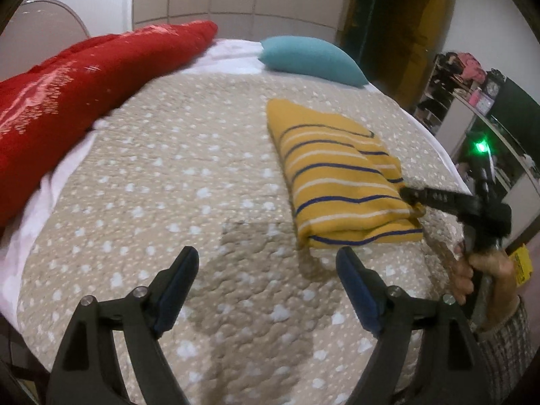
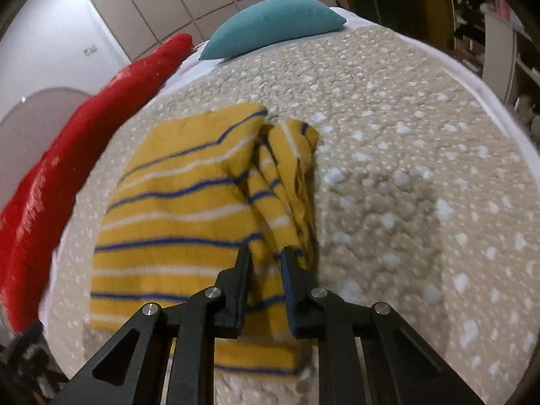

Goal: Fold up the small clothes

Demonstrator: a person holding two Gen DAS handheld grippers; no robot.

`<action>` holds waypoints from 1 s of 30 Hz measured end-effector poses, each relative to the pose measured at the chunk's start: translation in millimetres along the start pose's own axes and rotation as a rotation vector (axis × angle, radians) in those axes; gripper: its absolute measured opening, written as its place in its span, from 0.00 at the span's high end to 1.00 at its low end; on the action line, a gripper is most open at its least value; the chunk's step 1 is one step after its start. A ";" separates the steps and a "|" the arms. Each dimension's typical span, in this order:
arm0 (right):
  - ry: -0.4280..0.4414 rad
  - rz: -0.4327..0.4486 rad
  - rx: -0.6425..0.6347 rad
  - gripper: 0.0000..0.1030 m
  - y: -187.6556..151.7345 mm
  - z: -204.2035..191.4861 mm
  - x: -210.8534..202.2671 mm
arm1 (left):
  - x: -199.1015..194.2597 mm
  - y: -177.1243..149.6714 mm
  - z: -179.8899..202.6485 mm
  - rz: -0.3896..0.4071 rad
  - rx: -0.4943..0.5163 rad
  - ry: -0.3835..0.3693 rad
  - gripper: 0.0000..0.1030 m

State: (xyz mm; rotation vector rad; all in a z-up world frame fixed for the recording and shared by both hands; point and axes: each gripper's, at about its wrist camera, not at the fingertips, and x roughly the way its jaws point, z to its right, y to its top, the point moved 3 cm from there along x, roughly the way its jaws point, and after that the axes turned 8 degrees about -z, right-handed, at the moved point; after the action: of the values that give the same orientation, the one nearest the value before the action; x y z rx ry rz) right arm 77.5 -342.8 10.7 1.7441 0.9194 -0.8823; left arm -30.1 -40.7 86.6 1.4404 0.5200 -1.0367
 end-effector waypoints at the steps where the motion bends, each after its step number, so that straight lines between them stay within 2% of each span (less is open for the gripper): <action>1: -0.016 -0.001 -0.007 0.83 -6.3 -0.9 -2.7 | -0.8 0.4 -0.4 0.010 0.000 0.008 0.20; 3: -0.046 -0.011 -0.005 0.79 -17.5 6.7 -7.3 | -6.6 -2.5 0.3 0.027 0.000 0.020 0.20; 5: -0.026 -0.012 0.012 0.78 -28.8 14.9 -14.7 | -15.3 -6.0 0.7 0.064 -0.007 0.043 0.20; 9: -0.009 0.025 0.025 0.74 -43.9 19.8 -31.7 | -49.9 -11.6 0.7 0.241 -0.046 0.201 0.02; 11: -0.016 0.053 0.015 0.71 -58.3 18.4 -45.6 | -69.6 -15.0 0.5 0.340 -0.072 0.275 0.00; 14: -0.017 0.092 0.005 0.60 -77.7 14.9 -62.8 | -89.6 -19.5 4.1 0.435 -0.081 0.268 0.00; 18: -0.018 0.105 0.004 0.53 -98.0 11.1 -74.6 | -92.9 -24.6 11.8 0.411 -0.079 0.176 0.00; 23: -0.060 0.106 -0.034 0.48 -119.4 0.8 -81.3 | -76.8 -35.3 27.8 0.297 -0.035 0.119 0.00; 27: -0.087 0.109 -0.061 0.44 -135.9 -9.7 -86.2 | -62.3 -51.8 36.4 0.201 -0.021 0.132 0.00; 30: -0.110 0.120 -0.088 0.42 -145.8 -17.0 -90.9 | -58.4 -63.3 38.5 0.161 -0.013 0.158 0.00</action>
State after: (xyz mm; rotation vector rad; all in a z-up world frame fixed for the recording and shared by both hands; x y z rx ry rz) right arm -89.0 -304.6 36.1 1.6410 0.7627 -0.8386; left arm -122.0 -51.1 105.0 1.5347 0.5135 -0.7949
